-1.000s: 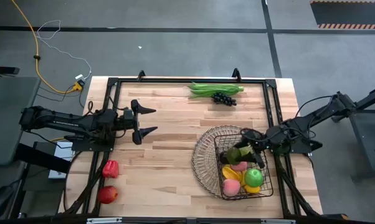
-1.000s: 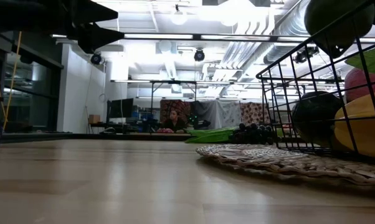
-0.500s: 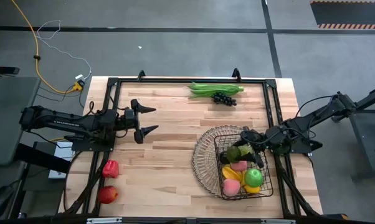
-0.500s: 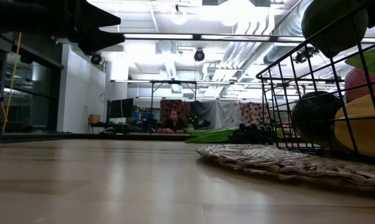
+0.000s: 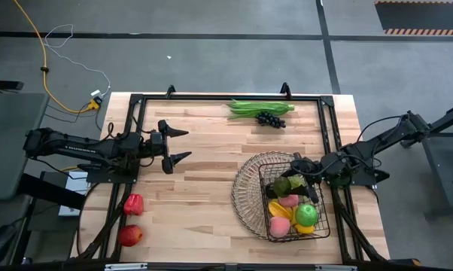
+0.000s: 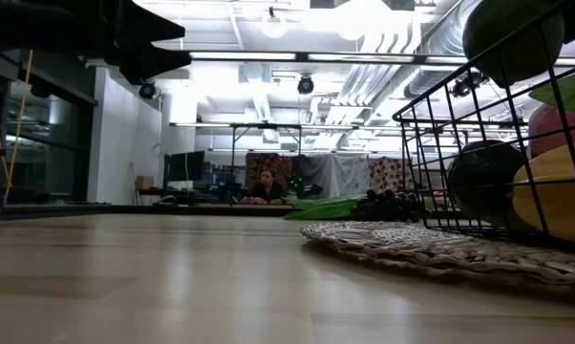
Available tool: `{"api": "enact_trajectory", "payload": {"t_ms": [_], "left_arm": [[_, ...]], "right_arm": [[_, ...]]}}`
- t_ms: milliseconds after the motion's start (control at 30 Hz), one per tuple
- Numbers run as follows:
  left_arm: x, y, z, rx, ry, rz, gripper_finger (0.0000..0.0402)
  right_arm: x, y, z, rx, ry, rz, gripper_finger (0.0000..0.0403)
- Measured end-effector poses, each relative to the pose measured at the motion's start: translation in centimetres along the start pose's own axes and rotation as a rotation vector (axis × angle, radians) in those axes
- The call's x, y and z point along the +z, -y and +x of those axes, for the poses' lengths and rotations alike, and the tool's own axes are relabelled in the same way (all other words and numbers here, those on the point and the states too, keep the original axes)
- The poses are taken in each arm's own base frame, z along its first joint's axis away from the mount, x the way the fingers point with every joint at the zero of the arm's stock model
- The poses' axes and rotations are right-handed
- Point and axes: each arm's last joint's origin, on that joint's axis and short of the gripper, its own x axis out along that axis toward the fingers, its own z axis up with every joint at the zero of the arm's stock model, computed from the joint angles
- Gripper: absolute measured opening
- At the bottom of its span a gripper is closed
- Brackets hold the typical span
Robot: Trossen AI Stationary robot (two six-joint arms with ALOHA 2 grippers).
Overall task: Build produce basket
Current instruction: Put the green lime into the wire basket
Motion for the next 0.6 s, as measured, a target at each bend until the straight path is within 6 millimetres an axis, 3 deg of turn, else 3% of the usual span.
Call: {"api": "enact_trajectory", "payload": {"t_ms": [600], "left_arm": [[0.0,0.0,0.0,0.0,0.0,0.0,0.0367]], "right_arm": [[-0.03,0.22,-0.01,-0.065,0.014,0.002,0.0284]]}}
